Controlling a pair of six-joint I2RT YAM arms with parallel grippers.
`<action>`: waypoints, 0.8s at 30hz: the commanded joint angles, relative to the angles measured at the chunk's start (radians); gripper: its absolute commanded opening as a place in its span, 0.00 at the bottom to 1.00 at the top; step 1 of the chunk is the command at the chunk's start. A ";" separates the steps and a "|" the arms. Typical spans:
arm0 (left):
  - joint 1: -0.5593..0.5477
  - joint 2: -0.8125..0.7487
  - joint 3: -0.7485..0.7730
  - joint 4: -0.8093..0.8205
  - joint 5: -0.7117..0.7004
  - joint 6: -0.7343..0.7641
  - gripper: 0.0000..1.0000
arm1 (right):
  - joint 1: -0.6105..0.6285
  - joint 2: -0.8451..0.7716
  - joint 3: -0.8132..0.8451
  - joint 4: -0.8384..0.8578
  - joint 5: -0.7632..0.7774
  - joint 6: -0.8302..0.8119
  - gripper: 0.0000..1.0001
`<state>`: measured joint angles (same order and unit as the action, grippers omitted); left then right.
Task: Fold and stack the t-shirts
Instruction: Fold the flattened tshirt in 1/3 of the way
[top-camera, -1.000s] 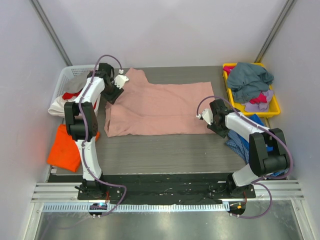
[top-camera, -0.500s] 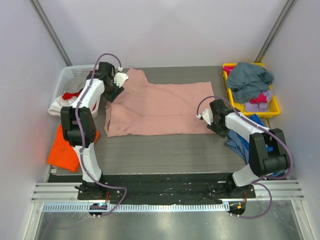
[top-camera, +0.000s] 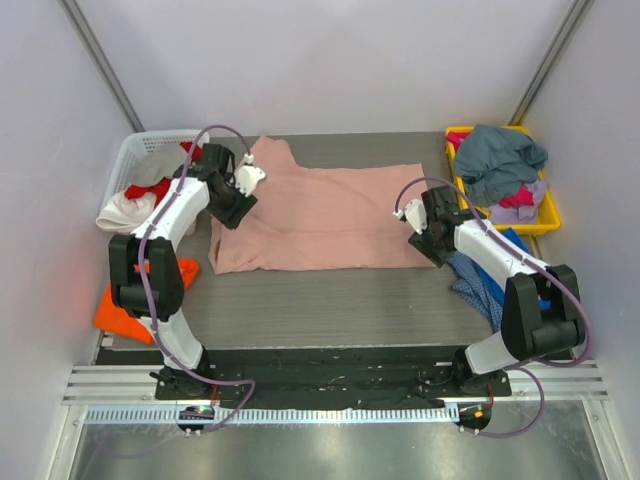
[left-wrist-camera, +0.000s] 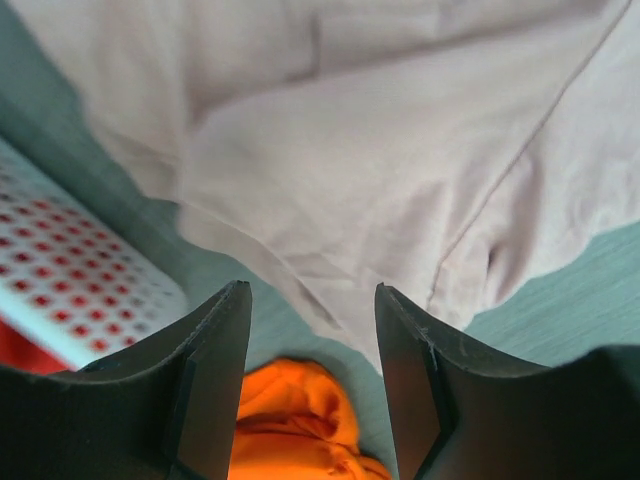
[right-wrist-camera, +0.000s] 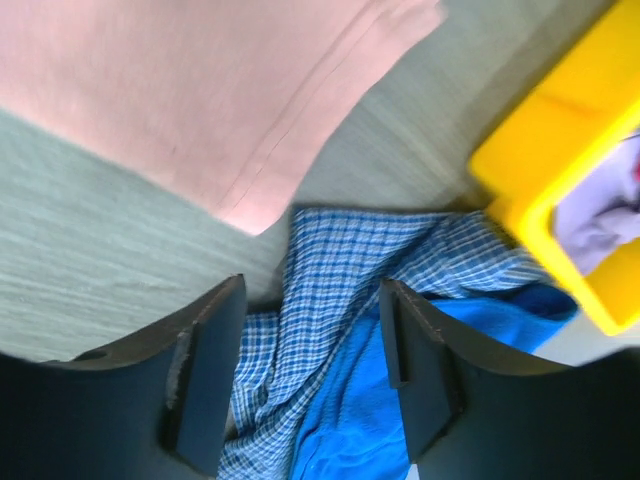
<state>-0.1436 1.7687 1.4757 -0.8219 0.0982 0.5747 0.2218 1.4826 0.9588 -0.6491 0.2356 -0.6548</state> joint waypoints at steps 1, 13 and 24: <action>0.004 -0.069 -0.098 0.055 0.026 -0.019 0.57 | 0.013 -0.050 0.069 0.054 -0.027 0.053 0.64; -0.007 -0.081 -0.173 0.084 0.032 -0.033 0.57 | 0.017 0.030 0.061 0.232 -0.016 0.109 0.72; -0.013 -0.006 -0.210 0.171 -0.018 -0.030 0.57 | 0.016 0.130 0.052 0.327 -0.035 0.121 0.72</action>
<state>-0.1501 1.7374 1.2854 -0.7219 0.0998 0.5529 0.2337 1.6020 1.0012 -0.3962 0.2165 -0.5537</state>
